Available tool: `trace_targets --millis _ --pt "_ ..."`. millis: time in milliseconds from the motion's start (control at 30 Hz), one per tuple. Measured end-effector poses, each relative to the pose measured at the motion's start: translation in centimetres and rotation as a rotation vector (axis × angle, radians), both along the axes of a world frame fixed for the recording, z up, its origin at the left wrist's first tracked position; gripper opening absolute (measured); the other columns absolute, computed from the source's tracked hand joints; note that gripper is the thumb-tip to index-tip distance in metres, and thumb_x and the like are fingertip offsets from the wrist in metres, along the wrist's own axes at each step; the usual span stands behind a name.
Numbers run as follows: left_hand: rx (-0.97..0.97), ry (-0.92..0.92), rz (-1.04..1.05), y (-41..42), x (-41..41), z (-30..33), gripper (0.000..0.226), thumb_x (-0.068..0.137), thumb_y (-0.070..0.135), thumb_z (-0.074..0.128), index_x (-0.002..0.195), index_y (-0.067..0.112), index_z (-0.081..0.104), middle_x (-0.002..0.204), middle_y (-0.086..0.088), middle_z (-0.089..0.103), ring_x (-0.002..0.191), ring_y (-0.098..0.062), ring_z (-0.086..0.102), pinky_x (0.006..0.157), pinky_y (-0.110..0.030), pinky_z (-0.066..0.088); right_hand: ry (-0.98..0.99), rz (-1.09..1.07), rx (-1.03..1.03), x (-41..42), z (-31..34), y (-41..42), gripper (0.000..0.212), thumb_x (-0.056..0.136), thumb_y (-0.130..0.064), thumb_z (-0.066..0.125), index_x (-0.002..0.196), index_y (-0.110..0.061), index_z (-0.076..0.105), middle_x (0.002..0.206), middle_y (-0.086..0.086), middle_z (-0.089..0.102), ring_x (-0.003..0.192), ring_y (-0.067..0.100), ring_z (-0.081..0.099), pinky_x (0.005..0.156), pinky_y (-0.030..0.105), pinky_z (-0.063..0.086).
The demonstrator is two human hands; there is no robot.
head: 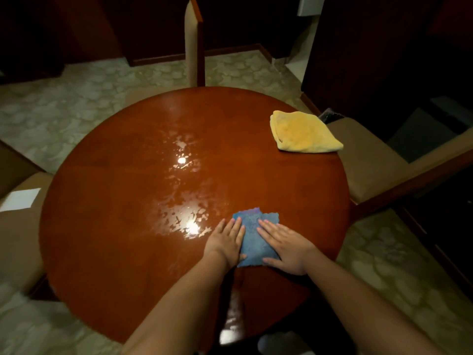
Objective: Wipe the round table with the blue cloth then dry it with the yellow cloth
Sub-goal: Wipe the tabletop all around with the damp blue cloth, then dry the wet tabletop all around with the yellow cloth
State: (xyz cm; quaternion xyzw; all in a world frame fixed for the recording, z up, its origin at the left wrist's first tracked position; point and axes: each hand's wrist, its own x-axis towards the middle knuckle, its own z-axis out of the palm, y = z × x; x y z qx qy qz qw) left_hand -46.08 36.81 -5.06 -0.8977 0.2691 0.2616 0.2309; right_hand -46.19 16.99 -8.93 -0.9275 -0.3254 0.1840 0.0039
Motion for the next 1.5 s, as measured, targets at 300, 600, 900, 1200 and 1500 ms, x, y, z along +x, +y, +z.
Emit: trace_targets --millis 300,600,900,1200,1500 --pt "-0.046 0.009 0.027 -9.4 7.1 -0.5 0.074 0.100 0.052 0.019 0.150 0.007 -0.011 0.157 -0.011 -0.017 0.146 -0.024 -0.012 0.117 -0.043 -0.006 -0.020 -0.043 0.032 6.3 0.1 -9.4 0.100 0.072 -0.079 -0.007 0.152 -0.017 -0.003 0.150 -0.005 -0.021 0.145 0.013 -0.009 0.115 0.029 -0.005" --pt "-0.056 0.002 0.008 -16.8 14.0 -0.3 0.073 0.101 0.052 0.017 0.150 0.007 -0.011 0.157 -0.012 -0.017 0.146 -0.024 -0.011 0.118 -0.039 -0.003 -0.015 -0.046 0.069 13.2 0.0 -17.1 0.111 0.064 -0.084 -0.018 0.152 -0.018 -0.003 0.148 -0.005 -0.021 0.140 0.009 -0.015 0.114 0.028 -0.006" --pt "-0.070 0.012 -0.094 -20.4 19.9 -0.6 0.075 0.100 0.053 0.022 0.151 0.009 -0.009 0.158 -0.010 -0.017 0.146 -0.021 -0.011 0.117 -0.038 -0.003 -0.038 -0.173 0.083 16.4 -0.7 -20.9 0.111 0.064 -0.083 -0.020 0.152 -0.019 -0.001 0.157 -0.001 -0.012 0.146 0.013 -0.006 0.118 0.032 0.000" --pt "-0.146 0.019 -0.153 -20.4 21.6 -0.8 0.076 0.098 0.056 0.022 0.152 0.011 -0.007 0.158 -0.010 -0.014 0.147 -0.021 -0.008 0.117 -0.036 -0.001 -0.006 -0.190 0.085 17.1 -0.4 -21.4 0.100 0.072 -0.081 -0.006 0.152 -0.021 -0.004 0.157 -0.004 -0.017 0.145 0.012 -0.011 0.117 0.032 -0.004" --pt "-0.651 -0.304 0.155 -19.9 25.7 2.2 0.026 0.096 0.031 0.046 0.111 0.019 0.063 0.106 -0.002 0.065 0.094 -0.023 0.061 0.074 -0.034 0.054 -0.330 -0.472 0.435 22.0 4.0 -18.5 0.032 0.093 -0.028 0.044 0.110 -0.010 0.065 0.109 0.006 0.061 0.102 0.027 0.058 0.085 0.039 0.046"
